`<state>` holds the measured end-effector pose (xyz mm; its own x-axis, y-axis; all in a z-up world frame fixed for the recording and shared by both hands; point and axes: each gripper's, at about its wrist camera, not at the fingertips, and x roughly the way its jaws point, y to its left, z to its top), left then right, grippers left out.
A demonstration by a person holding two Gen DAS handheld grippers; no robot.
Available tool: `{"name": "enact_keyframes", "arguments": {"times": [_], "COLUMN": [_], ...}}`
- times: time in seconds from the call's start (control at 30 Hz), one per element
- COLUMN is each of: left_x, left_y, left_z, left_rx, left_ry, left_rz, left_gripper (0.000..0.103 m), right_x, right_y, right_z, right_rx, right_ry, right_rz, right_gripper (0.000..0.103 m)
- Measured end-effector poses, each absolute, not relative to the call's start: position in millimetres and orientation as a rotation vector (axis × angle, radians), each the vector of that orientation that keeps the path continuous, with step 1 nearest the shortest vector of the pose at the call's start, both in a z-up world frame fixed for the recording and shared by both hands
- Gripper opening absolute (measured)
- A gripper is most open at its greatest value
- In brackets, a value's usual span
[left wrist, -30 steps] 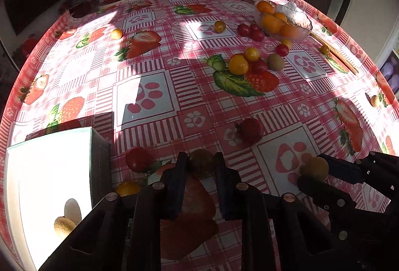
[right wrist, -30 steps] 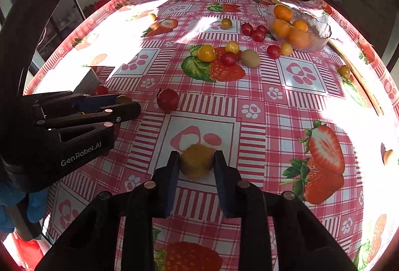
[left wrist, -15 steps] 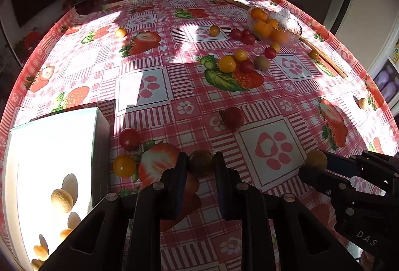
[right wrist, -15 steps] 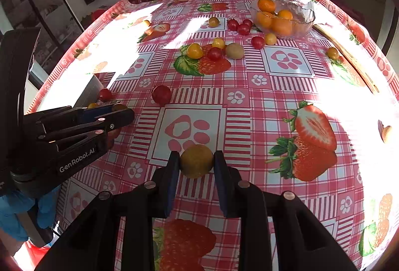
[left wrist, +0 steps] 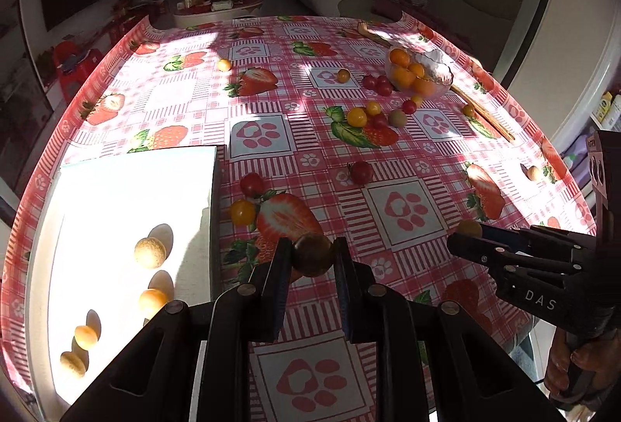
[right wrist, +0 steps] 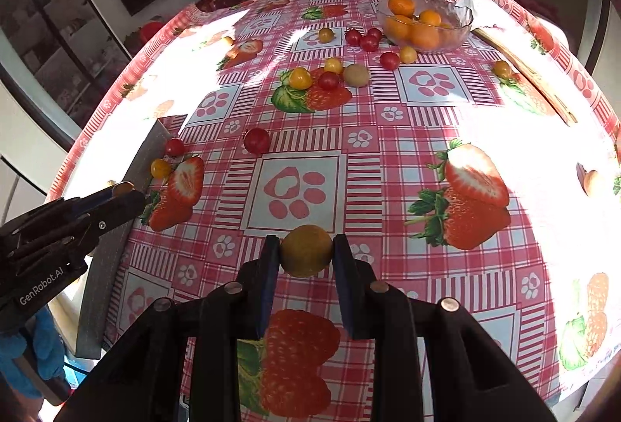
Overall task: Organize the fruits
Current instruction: 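Carry both held fruits over the white tray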
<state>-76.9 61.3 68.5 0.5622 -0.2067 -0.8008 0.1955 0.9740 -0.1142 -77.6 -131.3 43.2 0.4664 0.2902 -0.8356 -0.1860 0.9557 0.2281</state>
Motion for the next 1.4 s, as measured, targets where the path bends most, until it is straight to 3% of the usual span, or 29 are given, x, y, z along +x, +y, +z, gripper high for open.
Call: {"name": "enact_keyframes", "arguments": {"times": [0.97,1.4], "left_x": [-95.3,-64.9], "left_y": [221.9,247.0], "left_z": [65.7,37.9], "left_rx": [-0.176,-0.183], "left_ry": [0.889,0.958], "left_rz": [0.038,0.122], "left_gripper": [0.023,0.023], "right_x": [-58.3,-4.4], "right_y": [33.5,108.6], "right_z": [85.1,53.8], "right_rx": [-0.062,-0.074], "right_ry": [1.043,1.142], "right_rz": [0.516,0.575], "right_gripper": [0.031,0.030]}}
